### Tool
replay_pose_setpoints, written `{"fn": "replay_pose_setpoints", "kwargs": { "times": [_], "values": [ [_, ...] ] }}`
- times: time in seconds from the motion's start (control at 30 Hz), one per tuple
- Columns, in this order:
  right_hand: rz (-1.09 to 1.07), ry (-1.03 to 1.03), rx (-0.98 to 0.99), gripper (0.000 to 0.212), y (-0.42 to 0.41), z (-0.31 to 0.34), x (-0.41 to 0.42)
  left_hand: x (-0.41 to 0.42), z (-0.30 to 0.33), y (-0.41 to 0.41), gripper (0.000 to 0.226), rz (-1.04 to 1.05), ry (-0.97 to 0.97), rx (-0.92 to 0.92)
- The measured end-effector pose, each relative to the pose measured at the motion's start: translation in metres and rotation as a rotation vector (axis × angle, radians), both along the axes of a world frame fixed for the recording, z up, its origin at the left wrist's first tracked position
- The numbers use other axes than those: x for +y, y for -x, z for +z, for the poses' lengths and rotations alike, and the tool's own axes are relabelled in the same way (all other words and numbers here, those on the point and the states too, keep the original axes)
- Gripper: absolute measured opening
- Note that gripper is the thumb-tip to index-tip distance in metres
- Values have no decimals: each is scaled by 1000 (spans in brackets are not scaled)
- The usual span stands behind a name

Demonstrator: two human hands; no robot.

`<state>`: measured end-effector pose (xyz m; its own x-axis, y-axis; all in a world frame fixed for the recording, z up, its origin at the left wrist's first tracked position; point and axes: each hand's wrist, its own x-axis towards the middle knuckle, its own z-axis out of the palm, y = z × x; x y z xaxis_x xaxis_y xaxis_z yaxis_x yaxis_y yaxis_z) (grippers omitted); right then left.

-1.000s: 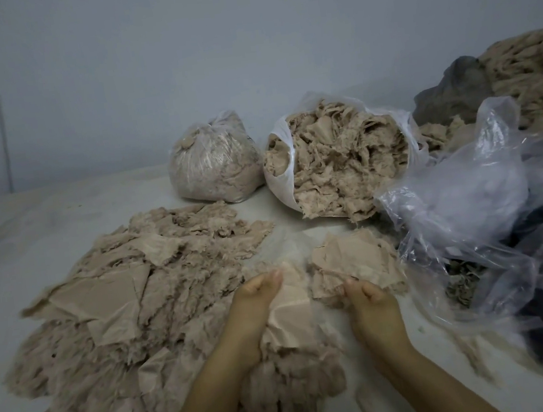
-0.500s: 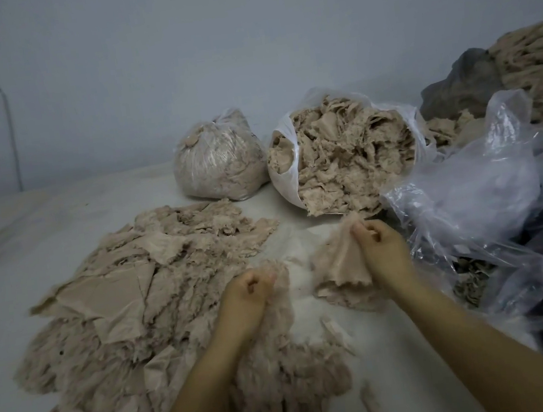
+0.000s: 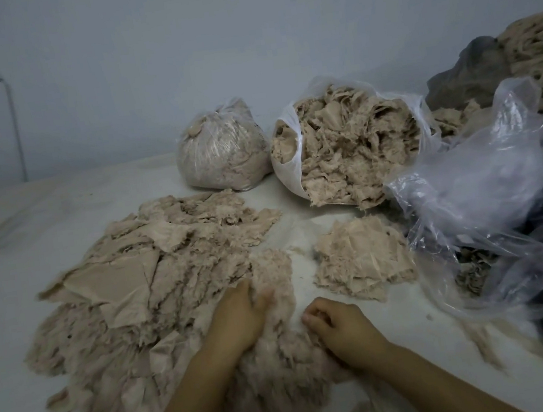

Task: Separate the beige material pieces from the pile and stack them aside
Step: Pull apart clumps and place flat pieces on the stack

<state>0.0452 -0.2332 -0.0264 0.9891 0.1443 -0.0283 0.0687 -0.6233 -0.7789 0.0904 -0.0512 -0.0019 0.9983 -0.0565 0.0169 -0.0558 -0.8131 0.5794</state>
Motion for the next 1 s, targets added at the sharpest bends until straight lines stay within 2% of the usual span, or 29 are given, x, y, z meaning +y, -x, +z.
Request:
{"fn": "replay_pose_setpoints", "kwargs": {
  "times": [0.1,0.17,0.2,0.23,0.3,0.37,0.43,0.47,0.53,0.57,0.63,0.7,0.77,0.83,0.9,0.97,1.0],
  "values": [
    [-39,0,33,17,-9,-1,7,-5,-4,-5,48,45,51,99],
    [-90,-45,17,17,-13,-1,11,-7,-4,-3,11,35,175,40],
    [-122,-100,7,19,-15,-2,13,-9,-3,-2,23,9,258,0],
    [-158,-205,26,22,-16,0,15,-10,-2,-2,30,-47,323,-40],
    [-187,-563,185,38,-18,6,19,-15,9,4,22,-190,403,-111],
    [-175,-897,297,41,-19,13,20,-15,18,11,15,-303,417,-118],
    [-197,-1082,280,33,-20,18,18,-7,21,17,25,-331,479,13],
    [-194,-1142,268,27,-20,18,18,-3,20,20,24,-334,591,133],
    [-160,-1118,224,20,-18,19,18,-2,24,25,10,-271,972,447],
    [-139,-1044,193,19,-16,20,18,-6,26,27,15,-207,1121,537],
    [-113,-875,147,24,-12,20,20,-15,26,23,22,-60,1196,520],
    [-164,-728,148,39,-8,19,21,-24,27,18,13,109,1229,430],
    [-206,-705,224,41,-3,18,18,-27,28,9,11,226,1323,348],
    [-182,-743,280,27,1,18,11,-26,28,1,6,305,1330,237],
    [-220,-698,228,24,3,17,2,-19,29,-5,24,418,1215,87],
    [-240,-738,166,31,3,16,-6,-8,28,-11,31,443,992,-28],
    [-234,-783,153,32,3,17,-8,-4,26,-12,26,385,838,-47]
  ]
}}
